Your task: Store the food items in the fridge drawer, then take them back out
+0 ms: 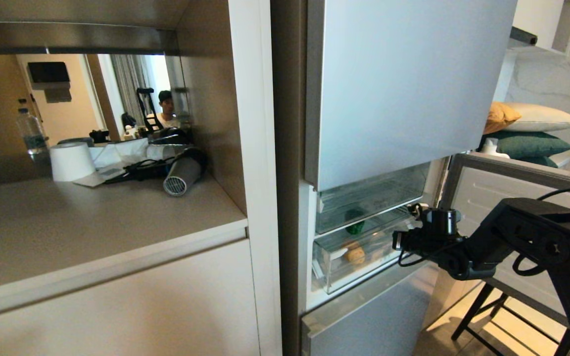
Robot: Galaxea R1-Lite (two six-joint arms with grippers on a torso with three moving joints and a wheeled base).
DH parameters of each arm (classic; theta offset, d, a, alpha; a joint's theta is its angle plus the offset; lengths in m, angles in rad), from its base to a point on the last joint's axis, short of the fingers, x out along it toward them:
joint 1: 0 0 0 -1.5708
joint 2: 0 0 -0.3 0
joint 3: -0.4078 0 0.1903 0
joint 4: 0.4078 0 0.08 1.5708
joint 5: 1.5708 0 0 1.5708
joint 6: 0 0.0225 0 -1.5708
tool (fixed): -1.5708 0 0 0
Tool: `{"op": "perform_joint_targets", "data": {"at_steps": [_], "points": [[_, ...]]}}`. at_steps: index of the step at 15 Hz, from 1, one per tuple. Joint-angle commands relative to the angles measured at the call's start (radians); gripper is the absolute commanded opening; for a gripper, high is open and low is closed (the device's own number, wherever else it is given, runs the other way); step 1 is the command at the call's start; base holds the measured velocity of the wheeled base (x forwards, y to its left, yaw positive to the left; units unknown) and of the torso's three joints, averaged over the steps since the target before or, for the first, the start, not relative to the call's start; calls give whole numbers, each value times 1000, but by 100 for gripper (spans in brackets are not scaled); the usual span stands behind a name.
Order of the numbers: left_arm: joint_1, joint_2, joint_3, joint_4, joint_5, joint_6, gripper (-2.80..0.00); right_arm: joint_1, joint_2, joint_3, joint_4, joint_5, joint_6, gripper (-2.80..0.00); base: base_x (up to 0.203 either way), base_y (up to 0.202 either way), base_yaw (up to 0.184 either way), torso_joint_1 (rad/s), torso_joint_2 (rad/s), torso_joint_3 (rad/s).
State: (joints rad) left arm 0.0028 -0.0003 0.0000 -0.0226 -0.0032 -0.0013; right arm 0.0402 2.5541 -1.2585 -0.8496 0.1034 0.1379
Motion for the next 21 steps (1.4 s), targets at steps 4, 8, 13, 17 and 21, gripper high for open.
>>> {"op": "perform_joint_targets", "data": {"at_steps": [4, 8, 13, 17, 21], "points": [[0, 0, 11, 0, 2, 0, -280, 6, -44, 75, -8, -5, -1, -280, 0, 0, 0, 0, 0, 0], [0, 0, 11, 0, 0, 0, -280, -1, -277, 297, -6, -12, 4, -280, 0, 0, 0, 0, 0, 0], [0, 0, 11, 0, 0, 0, -280, 1, -713, 718, -4, -9, -10, -280, 0, 0, 0, 0, 0, 0], [0, 0, 11, 0, 0, 0, -280, 2, -1140, 1084, -2, -8, -21, -280, 0, 0, 0, 0, 0, 0], [0, 0, 11, 0, 0, 0, -280, 2, -1549, 1217, 233, -14, -18, -280, 0, 0, 0, 0, 0, 0]]}}
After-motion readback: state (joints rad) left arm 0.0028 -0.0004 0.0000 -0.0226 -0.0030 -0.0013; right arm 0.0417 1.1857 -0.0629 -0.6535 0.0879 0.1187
